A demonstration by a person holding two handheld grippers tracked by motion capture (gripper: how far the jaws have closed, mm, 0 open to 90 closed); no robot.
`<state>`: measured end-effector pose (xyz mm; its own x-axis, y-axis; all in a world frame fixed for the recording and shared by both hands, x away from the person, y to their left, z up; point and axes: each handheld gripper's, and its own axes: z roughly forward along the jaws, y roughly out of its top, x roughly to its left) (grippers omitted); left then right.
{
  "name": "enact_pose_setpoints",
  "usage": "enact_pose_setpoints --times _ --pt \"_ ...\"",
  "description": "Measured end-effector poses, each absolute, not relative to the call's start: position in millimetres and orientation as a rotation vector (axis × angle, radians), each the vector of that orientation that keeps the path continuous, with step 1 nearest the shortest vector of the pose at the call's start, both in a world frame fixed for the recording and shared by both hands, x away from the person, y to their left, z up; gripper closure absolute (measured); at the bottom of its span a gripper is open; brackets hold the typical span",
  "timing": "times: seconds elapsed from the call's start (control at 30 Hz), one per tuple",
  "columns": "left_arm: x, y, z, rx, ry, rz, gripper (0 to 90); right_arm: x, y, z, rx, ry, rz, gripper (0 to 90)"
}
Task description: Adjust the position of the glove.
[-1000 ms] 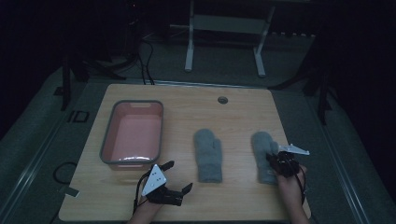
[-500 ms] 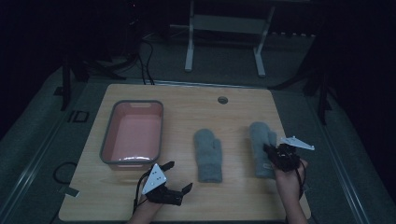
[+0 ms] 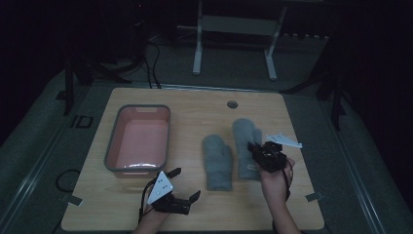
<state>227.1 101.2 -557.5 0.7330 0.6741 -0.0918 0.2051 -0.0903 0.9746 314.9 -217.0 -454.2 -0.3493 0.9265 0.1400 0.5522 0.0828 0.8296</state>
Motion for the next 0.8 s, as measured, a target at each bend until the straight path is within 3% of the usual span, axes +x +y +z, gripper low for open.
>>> enact_pose_setpoints --times 0.33,0.8 --pt "226 103 -556 1.626 0.726 0.459 0.0 315 -165 -463 1.453 2.016 1.202 81.2" --pt "226 104 -555 1.604 0.732 0.448 0.0 323 -133 -503 1.528 2.097 1.14 81.1"
